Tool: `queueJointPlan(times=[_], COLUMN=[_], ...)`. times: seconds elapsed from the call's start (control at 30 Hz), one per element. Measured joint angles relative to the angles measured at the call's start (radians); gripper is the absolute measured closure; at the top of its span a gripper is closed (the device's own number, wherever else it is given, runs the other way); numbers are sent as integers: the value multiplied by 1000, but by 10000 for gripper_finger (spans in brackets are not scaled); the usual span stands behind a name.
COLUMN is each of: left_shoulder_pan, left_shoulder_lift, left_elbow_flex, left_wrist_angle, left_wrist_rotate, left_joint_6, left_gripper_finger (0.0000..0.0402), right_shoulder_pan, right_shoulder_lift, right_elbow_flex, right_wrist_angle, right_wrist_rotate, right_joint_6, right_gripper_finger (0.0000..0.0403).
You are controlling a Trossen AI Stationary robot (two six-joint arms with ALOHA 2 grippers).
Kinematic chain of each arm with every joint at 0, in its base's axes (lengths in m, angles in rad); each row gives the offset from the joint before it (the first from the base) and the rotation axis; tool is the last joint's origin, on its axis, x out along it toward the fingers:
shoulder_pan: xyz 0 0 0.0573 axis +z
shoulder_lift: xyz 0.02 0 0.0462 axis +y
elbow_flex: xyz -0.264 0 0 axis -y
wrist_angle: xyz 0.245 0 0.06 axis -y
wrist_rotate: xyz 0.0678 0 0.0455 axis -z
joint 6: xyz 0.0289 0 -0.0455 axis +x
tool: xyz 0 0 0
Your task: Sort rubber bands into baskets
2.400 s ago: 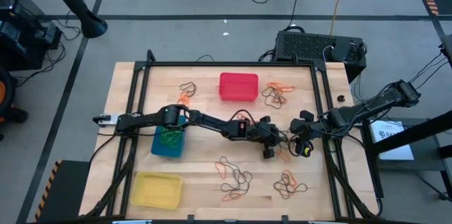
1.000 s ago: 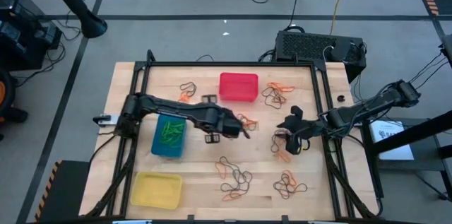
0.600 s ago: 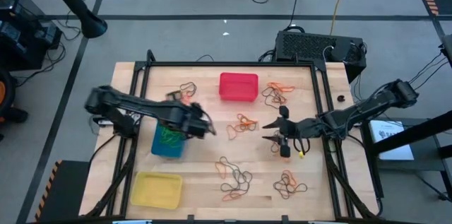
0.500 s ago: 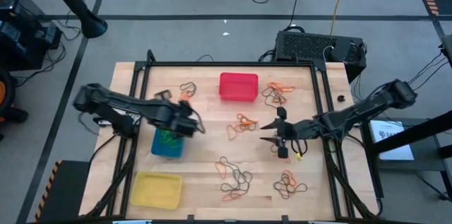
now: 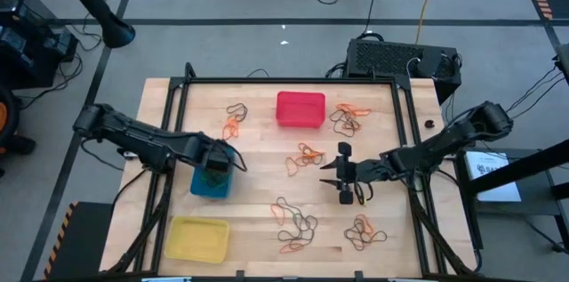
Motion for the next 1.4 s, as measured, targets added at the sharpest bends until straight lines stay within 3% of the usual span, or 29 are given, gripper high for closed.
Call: queueJointPlan(times=[0.13, 0.5, 0.7, 0.8, 0.93, 1.13, 1.27, 1.4], left_shoulder_pan=[-1, -1, -1, -1, -14, -36, -18, 16], left_shoulder_lift=[22, 24, 24, 24, 24, 72, 166, 311], left_elbow_flex=[-8, -4, 97, 167, 196, 116, 66, 58], left_wrist_angle=[7, -2, -100, -74, 187, 715, 1004, 1221], left_wrist_rotate=[14, -12, -15, -23, -29, -30, -72, -76], left_joint_6=[24, 104, 104, 123, 238, 539, 658, 680], left_gripper_finger=[385, 296, 288, 288, 288, 288, 288, 288], right_shoulder_pan=[0, 0, 0, 0, 0, 0, 0, 1], right_shoulder_lift=[0, -3, -3, -3, -3, -3, -3, -3], right_elbow_flex=[0, 0, 0, 0, 0, 0, 0, 0], right_wrist_angle=[1, -1, 0, 12, 41, 45, 24, 2], right_wrist_rotate=[0, 0, 0, 0, 0, 0, 0, 0], right_joint_6=[0, 0, 0, 0, 11, 38, 69, 87], right_gripper_finger=[238, 238, 238, 238, 238, 238, 238, 238])
